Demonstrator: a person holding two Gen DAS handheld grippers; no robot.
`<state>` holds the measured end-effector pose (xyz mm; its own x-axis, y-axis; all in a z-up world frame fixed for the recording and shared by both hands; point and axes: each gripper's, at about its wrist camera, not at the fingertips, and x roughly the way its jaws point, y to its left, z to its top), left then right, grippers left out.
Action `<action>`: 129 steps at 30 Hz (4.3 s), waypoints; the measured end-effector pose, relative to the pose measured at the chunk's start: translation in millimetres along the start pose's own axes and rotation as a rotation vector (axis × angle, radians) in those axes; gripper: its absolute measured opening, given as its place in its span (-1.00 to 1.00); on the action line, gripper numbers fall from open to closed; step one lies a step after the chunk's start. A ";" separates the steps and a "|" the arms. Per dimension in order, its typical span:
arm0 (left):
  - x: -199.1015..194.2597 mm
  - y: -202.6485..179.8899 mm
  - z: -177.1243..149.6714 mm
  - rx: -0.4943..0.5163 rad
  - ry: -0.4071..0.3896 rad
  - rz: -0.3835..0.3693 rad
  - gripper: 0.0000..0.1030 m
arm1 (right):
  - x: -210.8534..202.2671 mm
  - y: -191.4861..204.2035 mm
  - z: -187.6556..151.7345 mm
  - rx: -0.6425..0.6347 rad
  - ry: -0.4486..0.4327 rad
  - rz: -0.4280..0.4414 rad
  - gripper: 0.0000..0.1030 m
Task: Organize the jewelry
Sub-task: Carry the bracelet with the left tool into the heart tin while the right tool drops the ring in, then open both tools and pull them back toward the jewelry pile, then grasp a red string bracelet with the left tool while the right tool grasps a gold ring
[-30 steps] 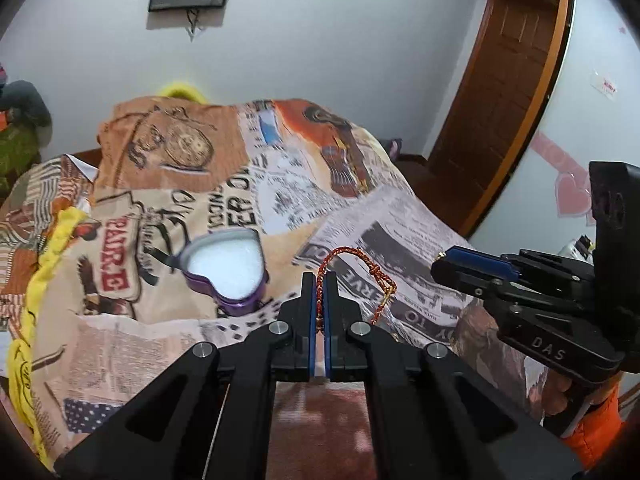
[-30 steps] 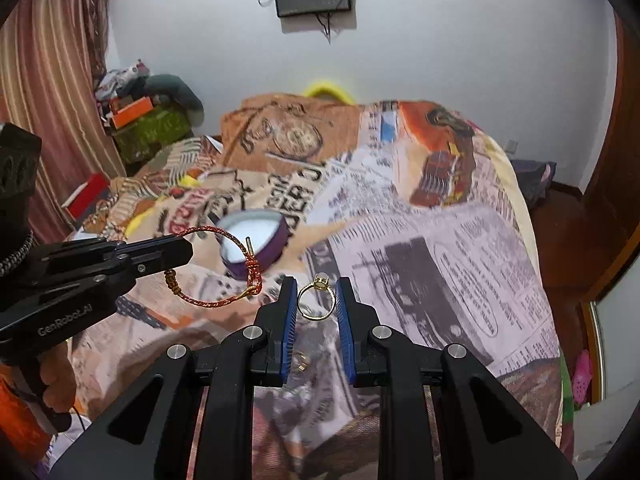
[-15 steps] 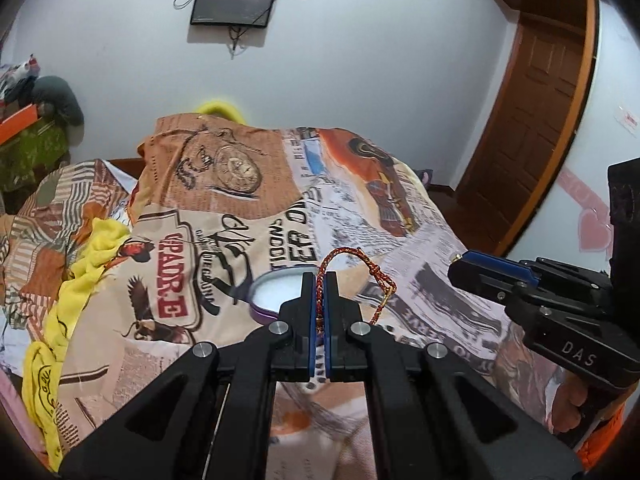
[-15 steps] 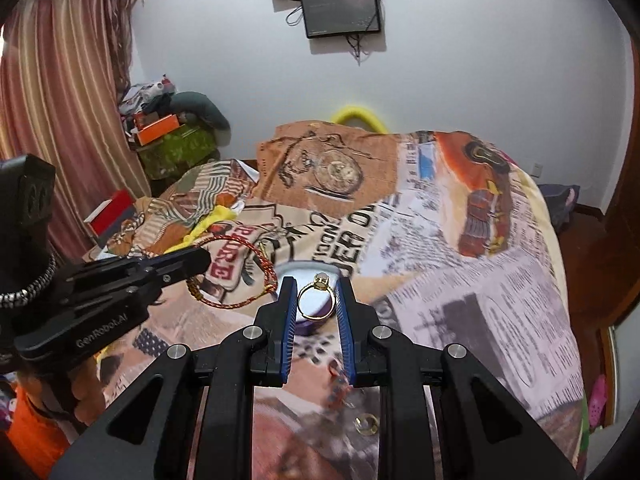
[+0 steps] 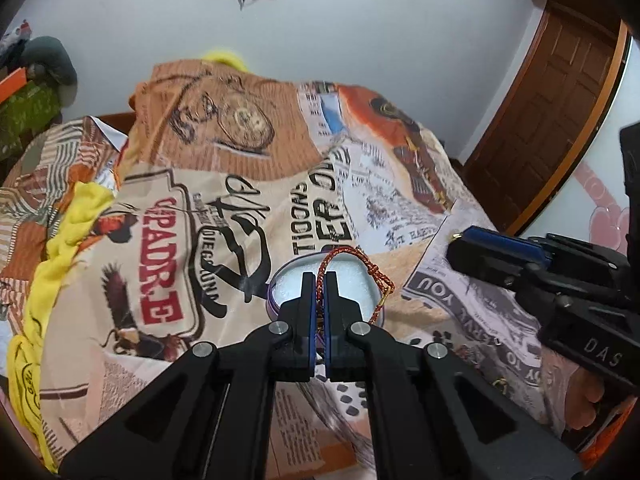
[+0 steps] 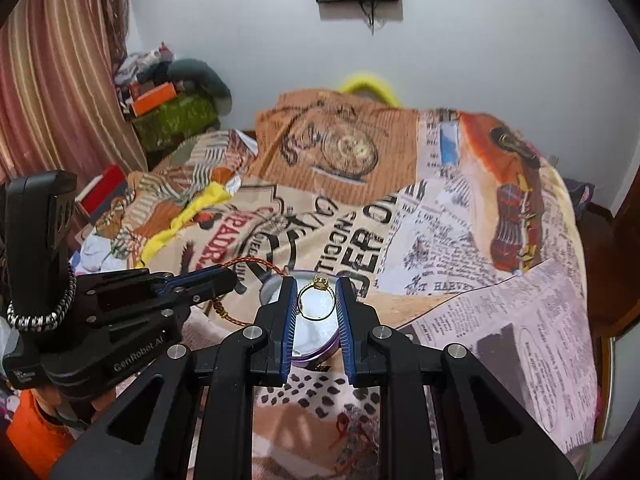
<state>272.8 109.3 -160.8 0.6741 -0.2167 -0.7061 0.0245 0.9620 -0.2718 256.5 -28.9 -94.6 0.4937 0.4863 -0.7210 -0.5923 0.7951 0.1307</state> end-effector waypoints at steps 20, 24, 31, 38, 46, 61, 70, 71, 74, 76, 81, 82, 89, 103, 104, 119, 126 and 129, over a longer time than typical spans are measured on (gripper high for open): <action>75.2 25.8 8.4 -0.030 0.161 -0.059 -0.98 | 86.1 -19.0 1.8 0.056 0.259 0.087 -0.66; 76.0 28.6 8.6 -0.035 0.168 -0.060 -0.97 | 95.4 -21.6 0.5 0.064 0.280 0.099 -0.66; 66.9 33.2 7.1 -0.034 0.155 -0.032 -0.97 | 104.9 -19.2 0.0 0.069 0.310 0.114 -0.65; 47.4 35.3 6.8 -0.005 0.141 0.048 -0.95 | 103.8 -6.4 0.9 0.014 0.347 0.098 -0.65; 8.6 23.1 7.1 0.018 0.105 0.062 -0.94 | 66.5 -4.7 5.1 -0.001 0.280 0.057 -0.64; -92.7 -36.4 -15.5 0.115 -0.045 0.068 -0.26 | -44.2 6.9 -11.5 -0.037 0.035 -0.075 -0.42; -120.4 -64.7 -38.6 0.126 -0.075 0.018 -0.24 | -92.6 3.3 -42.2 -0.046 -0.082 -0.148 -0.12; -120.6 -67.9 -41.8 0.129 -0.073 0.013 -0.24 | -96.1 3.1 -44.9 -0.043 -0.086 -0.151 -0.12; -117.8 -75.4 -50.8 0.134 -0.058 -0.006 -0.24 | -105.2 -2.0 -53.8 -0.022 -0.094 -0.157 -0.12; -113.5 -81.9 -58.1 0.139 -0.042 -0.013 -0.24 | -109.3 -6.1 -60.1 -0.013 -0.096 -0.165 -0.12; -90.6 -99.5 -76.7 0.184 0.021 -0.020 -0.24 | -113.2 -24.0 -79.5 0.015 -0.074 -0.193 -0.12; -86.0 -102.6 -80.2 0.190 0.032 -0.023 -0.24 | -110.7 -29.6 -82.8 0.024 -0.061 -0.201 -0.12; -50.4 -112.6 -95.8 0.209 0.112 -0.047 -0.24 | -92.0 -51.9 -109.8 0.066 0.040 -0.203 -0.12; -21.5 -103.2 -100.7 0.199 0.181 -0.091 -0.24 | -40.5 -43.2 -119.8 -0.005 0.182 -0.116 -0.12; -20.6 -103.1 -100.6 0.202 0.185 -0.100 -0.24 | -36.5 -43.0 -119.7 -0.011 0.191 -0.115 -0.12; 6.4 -123.3 -94.4 0.275 0.215 -0.141 -0.55 | -25.4 -43.7 -120.2 -0.036 0.171 -0.069 -0.62; 17.7 -125.6 -88.5 0.268 0.211 -0.109 -0.70 | -31.6 -52.7 -122.1 0.012 0.147 -0.061 -0.62; 20.0 -125.0 -87.8 0.267 0.205 -0.088 -0.88 | -34.9 -56.0 -123.8 0.022 0.139 -0.060 -0.62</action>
<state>218.4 -29.9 -198.3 0.4994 -0.3037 -0.8114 0.2868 0.9417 -0.1760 193.6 -135.3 -161.0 0.4336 0.3838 -0.8153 -0.5498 0.8295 0.0980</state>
